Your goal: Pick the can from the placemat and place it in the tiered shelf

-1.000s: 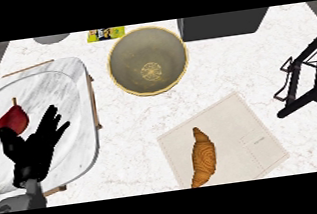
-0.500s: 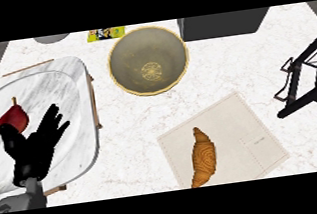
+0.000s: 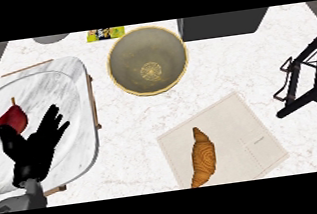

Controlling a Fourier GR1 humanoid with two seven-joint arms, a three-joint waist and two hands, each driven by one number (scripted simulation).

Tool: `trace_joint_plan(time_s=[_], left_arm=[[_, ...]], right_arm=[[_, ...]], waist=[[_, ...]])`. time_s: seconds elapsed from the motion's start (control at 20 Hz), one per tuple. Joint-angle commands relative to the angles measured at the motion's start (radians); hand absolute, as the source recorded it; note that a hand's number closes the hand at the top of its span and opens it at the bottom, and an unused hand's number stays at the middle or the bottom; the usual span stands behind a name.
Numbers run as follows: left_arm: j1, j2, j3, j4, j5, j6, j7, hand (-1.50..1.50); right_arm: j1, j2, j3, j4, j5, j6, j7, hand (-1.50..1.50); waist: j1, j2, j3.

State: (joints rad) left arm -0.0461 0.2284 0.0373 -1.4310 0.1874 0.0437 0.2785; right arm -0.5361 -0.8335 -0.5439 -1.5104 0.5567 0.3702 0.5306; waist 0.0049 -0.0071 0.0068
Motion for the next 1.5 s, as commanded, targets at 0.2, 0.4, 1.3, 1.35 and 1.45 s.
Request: trace_joint_plan(time_s=[0.2, 0.4, 1.3, 1.35, 1.45], left_arm=[[0.018, 0.005, 0.004, 0.035, 0.014, -0.033, 0.043, 0.00], [0.019, 0.005, 0.006, 0.042, -0.001, -0.021, 0.042, 0.00], [0.058, -0.060, -0.021, 0.032, -0.045, 0.010, 0.004, 0.00], [0.005, 0.011, 0.031, 0.062, -0.014, -0.030, 0.049, 0.00], [0.033, -0.030, -0.008, 0.038, -0.037, -0.015, 0.030, 0.00]], right_arm=[[-0.086, 0.055, -0.125, 0.045, -0.063, -0.138, 0.083, -1.50], [-0.121, 0.073, -0.190, 0.011, -0.144, -0.158, 0.118, -1.50], [-0.088, -0.092, -0.494, 0.049, -0.191, -0.369, 0.189, -1.50], [-0.070, -0.122, -0.552, 0.106, -0.213, -0.361, 0.146, -1.50], [-0.083, -0.176, -0.585, 0.099, -0.234, -0.354, 0.207, -1.50]], waist=[[0.001, 0.007, -0.007], [-0.006, 0.005, -0.007], [-0.023, 0.004, -0.007], [-0.031, 0.005, -0.006], [-0.024, 0.004, -0.007]])
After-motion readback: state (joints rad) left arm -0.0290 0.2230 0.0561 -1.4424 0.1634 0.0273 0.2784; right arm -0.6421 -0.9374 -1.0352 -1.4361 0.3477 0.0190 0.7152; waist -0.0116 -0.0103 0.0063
